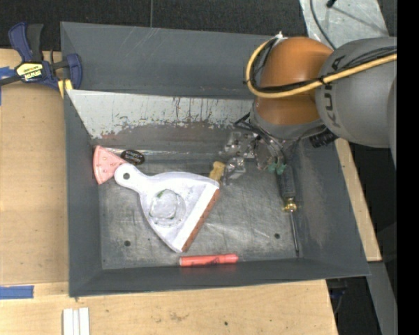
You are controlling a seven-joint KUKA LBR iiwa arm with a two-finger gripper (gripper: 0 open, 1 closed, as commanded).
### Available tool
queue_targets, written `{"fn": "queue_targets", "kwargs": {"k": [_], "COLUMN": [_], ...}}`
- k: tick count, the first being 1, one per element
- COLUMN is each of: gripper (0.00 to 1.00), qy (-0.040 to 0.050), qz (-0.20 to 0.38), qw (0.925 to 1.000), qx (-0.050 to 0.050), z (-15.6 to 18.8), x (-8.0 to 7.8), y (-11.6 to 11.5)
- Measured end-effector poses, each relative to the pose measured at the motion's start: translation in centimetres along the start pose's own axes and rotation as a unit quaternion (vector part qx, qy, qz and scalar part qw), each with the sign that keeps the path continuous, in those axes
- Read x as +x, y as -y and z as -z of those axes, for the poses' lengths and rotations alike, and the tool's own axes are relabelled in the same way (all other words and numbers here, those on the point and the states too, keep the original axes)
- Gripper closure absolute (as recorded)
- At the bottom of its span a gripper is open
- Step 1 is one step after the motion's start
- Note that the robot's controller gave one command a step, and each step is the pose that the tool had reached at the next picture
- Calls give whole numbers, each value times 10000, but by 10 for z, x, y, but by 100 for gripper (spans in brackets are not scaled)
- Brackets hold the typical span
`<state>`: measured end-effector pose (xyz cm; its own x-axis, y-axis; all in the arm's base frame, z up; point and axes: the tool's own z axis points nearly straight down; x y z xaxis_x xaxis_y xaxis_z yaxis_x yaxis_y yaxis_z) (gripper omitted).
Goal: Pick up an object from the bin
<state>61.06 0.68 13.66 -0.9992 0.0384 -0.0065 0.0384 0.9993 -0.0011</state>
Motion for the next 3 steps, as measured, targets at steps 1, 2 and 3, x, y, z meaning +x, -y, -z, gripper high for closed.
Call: {"fn": "queue_targets", "kwargs": {"k": [1,2,3], "gripper": [100,100,100], "qy": [-14,-15,-25], "qz": [-11,-16,-27], "qw": [10000,10000,10000], "qx": [-18,9,-11], "z": [22,49,74], "x": [11,-2,18], "y": [9,10,8]}}
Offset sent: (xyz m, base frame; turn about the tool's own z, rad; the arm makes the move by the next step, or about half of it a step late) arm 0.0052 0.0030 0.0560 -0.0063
